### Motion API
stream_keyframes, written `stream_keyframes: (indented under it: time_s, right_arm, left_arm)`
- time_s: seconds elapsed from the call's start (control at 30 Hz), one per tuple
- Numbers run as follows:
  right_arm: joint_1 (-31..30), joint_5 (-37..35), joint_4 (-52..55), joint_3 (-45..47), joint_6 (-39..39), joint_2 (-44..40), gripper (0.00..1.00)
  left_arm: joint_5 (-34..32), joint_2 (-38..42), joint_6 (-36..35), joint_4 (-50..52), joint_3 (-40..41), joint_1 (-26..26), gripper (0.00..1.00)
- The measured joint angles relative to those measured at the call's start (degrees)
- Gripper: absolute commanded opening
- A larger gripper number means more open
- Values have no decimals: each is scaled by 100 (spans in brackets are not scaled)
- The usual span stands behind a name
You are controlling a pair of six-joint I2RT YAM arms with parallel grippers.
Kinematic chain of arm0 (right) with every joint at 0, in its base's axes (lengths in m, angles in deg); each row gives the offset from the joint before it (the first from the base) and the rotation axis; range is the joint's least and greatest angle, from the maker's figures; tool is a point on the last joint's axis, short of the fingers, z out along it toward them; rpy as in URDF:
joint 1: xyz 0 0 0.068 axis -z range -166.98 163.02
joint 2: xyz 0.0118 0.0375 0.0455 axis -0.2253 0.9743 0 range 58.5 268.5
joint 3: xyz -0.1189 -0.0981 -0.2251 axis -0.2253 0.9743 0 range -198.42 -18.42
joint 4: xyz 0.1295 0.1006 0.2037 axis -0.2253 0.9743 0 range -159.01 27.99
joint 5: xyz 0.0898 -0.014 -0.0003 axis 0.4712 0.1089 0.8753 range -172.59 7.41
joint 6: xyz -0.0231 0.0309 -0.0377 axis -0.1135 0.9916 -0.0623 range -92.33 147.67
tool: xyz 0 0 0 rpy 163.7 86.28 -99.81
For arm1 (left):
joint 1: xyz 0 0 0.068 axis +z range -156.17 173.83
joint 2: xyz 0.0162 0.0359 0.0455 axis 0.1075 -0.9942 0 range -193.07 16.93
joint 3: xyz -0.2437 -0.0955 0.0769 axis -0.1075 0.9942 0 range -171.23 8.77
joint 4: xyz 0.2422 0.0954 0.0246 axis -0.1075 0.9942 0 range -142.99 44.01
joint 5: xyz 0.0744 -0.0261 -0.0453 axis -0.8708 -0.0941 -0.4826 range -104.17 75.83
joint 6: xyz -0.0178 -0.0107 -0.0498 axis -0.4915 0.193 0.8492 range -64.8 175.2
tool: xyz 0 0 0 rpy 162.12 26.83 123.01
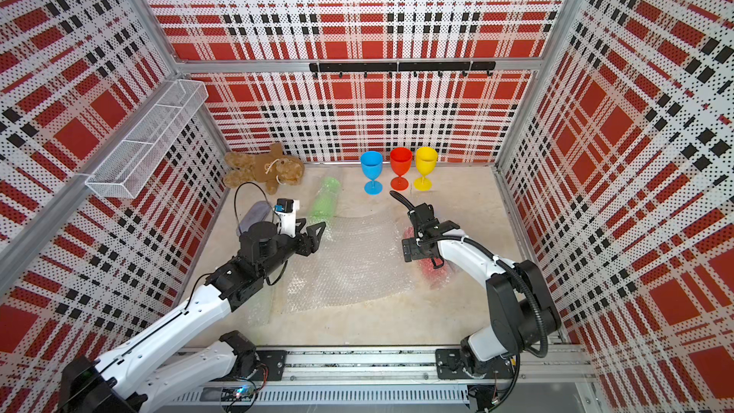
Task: Unpack wine glasses from bubble wrap
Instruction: Pick up the bubble wrap from the center of the board.
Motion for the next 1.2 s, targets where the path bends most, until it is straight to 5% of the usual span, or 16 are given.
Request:
stream_keyframes:
  time_s: [0.43, 0.8, 1.03, 1.2]
  right_arm:
    - [61, -385, 24, 223, 588, 155, 85]
    - [76, -647, 726, -402, 741, -1029, 79]
    - [0, 1014, 352, -1054, 1047, -1327, 78]
    - [-601, 2216, -706, -1049, 1727, -634, 79]
  left_arm:
    - [-2, 2, -2, 11, 0, -11, 71]
    - [-7, 0, -2, 35, 0, -11, 71]
    - [-7, 0, -2, 37, 0, -9, 71]
    - [-11, 0, -2, 39, 0, -7, 71]
